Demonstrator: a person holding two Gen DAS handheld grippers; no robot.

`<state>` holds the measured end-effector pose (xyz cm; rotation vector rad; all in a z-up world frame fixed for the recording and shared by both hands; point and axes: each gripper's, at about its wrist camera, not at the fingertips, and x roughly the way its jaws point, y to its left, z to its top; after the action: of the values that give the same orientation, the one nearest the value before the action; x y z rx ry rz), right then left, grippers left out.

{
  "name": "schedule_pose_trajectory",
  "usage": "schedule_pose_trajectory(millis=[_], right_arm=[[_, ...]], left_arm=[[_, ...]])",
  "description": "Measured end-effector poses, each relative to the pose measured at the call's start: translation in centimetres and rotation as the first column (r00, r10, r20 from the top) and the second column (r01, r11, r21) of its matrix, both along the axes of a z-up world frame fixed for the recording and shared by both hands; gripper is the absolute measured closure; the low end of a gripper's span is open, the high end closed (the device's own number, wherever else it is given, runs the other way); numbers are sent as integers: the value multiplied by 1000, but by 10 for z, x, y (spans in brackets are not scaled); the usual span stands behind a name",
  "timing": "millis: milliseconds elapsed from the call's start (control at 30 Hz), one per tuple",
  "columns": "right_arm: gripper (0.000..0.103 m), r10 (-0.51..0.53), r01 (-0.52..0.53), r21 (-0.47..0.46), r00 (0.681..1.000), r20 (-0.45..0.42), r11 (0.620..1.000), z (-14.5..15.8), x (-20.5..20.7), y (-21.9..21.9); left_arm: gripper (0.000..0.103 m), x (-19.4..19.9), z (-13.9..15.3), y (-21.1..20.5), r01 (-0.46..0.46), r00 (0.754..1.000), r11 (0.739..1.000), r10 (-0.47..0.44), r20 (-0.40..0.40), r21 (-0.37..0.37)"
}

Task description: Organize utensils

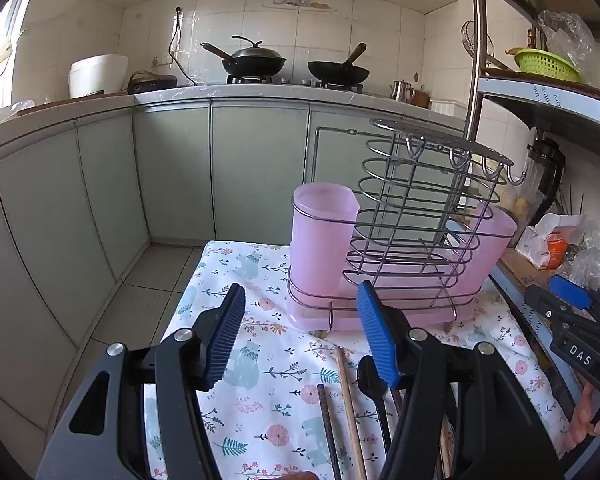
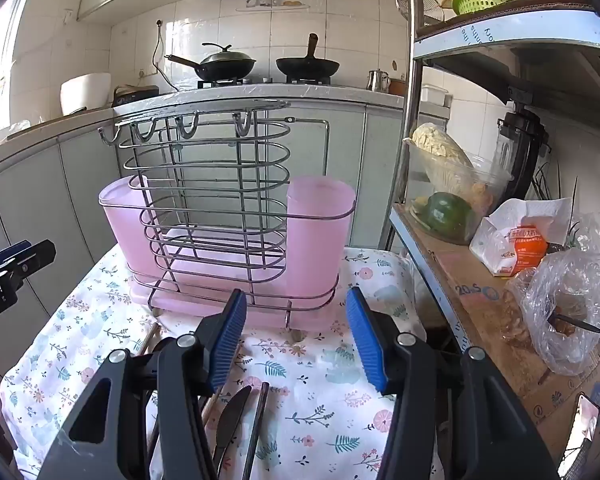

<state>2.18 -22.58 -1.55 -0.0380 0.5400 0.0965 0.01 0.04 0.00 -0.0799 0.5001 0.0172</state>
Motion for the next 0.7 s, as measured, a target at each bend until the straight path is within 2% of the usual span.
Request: schedule_pose_trajectory(millis=[700], right_arm=[[52, 3, -3, -3, 1000, 1, 1000, 1, -2, 0]], left_arm=[[44, 0, -3, -1, 8, 1000, 1000, -8, -11, 5]])
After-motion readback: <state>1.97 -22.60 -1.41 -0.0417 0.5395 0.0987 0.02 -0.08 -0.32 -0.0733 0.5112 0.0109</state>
